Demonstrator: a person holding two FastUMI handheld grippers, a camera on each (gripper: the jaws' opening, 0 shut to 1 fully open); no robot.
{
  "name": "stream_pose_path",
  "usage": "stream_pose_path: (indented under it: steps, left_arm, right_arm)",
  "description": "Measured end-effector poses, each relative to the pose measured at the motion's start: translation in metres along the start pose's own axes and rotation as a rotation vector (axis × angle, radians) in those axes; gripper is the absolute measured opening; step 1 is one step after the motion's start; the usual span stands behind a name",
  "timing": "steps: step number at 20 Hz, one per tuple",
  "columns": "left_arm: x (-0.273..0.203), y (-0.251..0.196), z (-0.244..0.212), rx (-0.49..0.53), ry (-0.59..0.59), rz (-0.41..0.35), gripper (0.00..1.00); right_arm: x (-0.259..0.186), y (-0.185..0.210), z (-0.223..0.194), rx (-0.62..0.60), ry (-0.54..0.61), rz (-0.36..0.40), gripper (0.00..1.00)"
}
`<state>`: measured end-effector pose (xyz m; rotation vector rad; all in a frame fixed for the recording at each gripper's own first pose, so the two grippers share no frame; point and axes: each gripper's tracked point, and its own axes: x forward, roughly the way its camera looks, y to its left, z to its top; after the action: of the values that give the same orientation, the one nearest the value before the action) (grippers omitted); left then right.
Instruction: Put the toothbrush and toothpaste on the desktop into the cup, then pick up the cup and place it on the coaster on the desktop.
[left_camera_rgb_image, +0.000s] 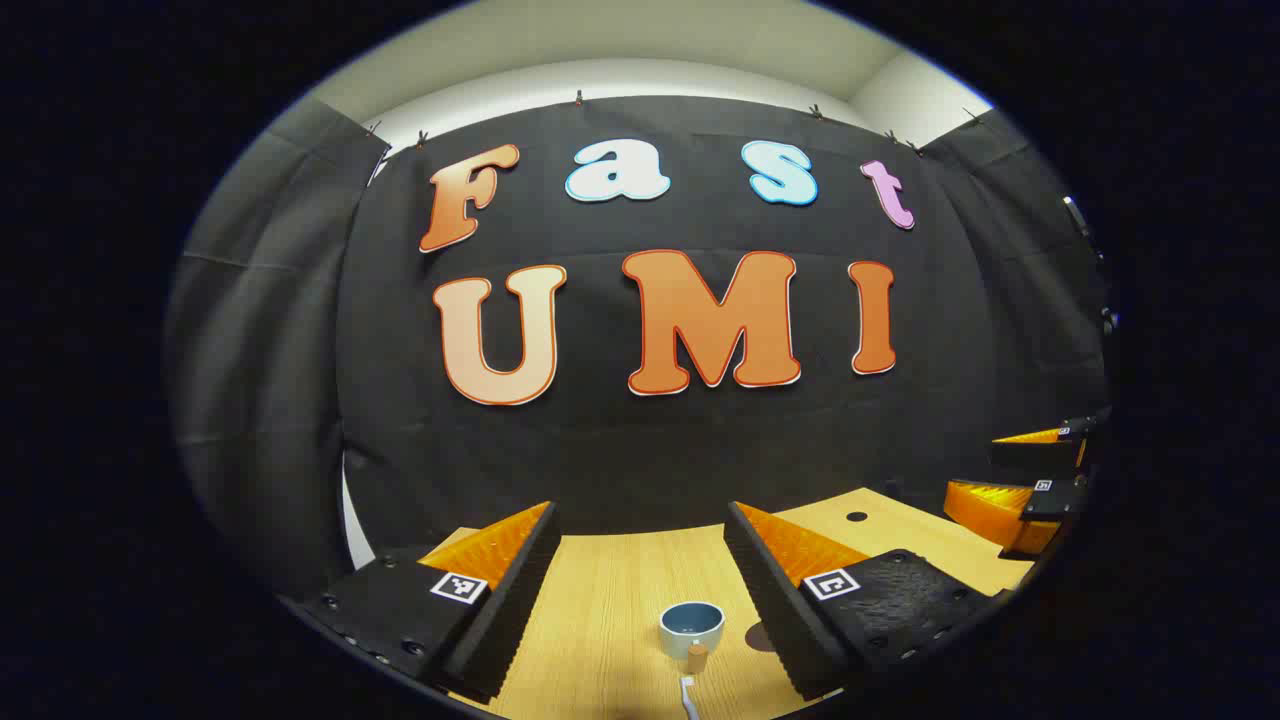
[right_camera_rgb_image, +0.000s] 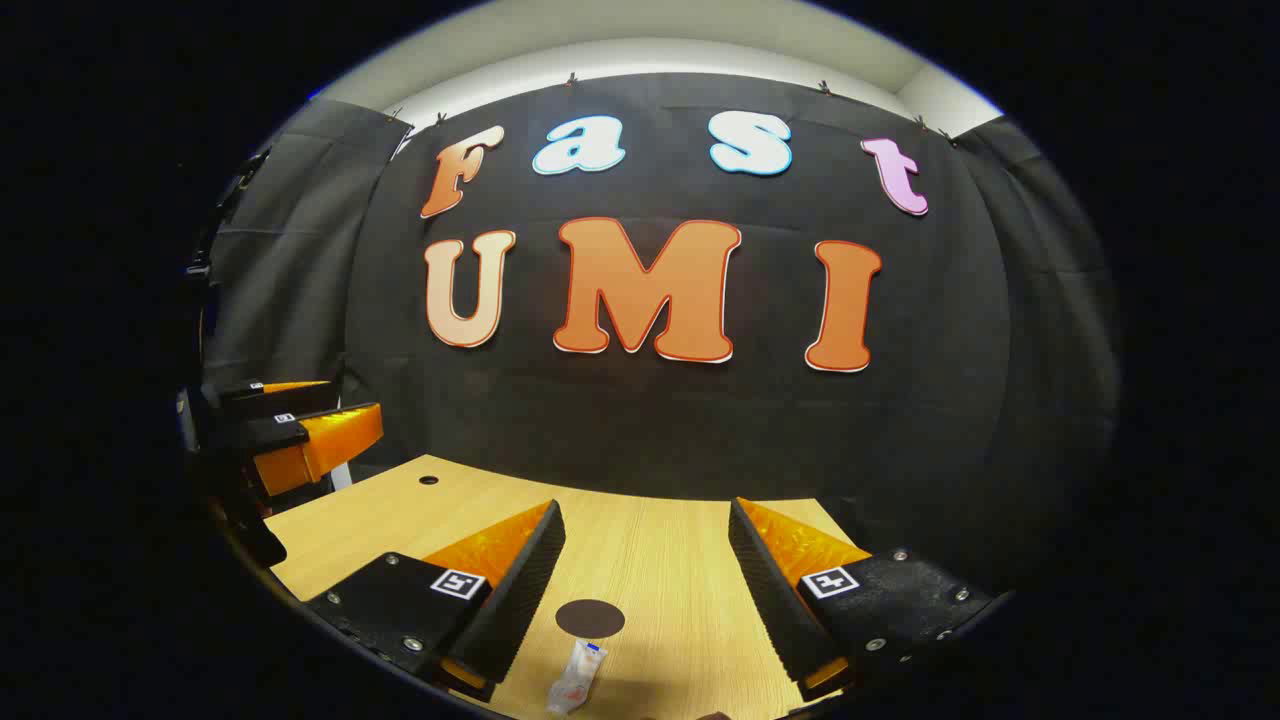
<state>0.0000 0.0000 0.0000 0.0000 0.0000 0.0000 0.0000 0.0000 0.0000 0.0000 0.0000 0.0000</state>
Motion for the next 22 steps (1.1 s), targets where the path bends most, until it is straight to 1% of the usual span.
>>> stream_pose_path:
  steps: [3, 5, 11, 14, 18, 20, 22]
  left_arm:
    - [0.002, -0.004, -0.002, -0.019, 0.008, 0.013, 0.99]
    - [0.002, -0.005, -0.002, -0.007, 0.012, 0.023, 0.99]
    - [-0.001, -0.010, 0.001, 0.022, 0.010, 0.017, 0.99]
    - [-0.003, -0.012, -0.008, 0.016, 0.043, 0.017, 1.00]
    - [-0.005, -0.015, -0.020, 0.012, 0.085, 0.011, 0.99]
    - [-0.004, -0.016, -0.030, 0.000, 0.123, 0.008, 1.00]
    - [-0.007, -0.017, -0.039, -0.006, 0.166, 0.014, 0.99]
  right_arm:
    - [0.003, -0.004, 0.001, 0.021, 0.011, 0.013, 0.99]
    - [0.004, -0.010, 0.002, 0.020, 0.015, 0.010, 0.99]
    - [0.002, -0.022, 0.001, 0.027, 0.013, 0.004, 0.99]
    - [0.005, -0.024, 0.001, 0.008, 0.009, 0.012, 0.99]
    - [0.005, -0.022, -0.001, -0.016, 0.000, 0.039, 0.99]
    - [0.005, -0.020, 0.005, -0.040, -0.018, 0.049, 0.99]
    - [0.008, -0.018, 0.010, -0.051, -0.036, 0.055, 0.99]
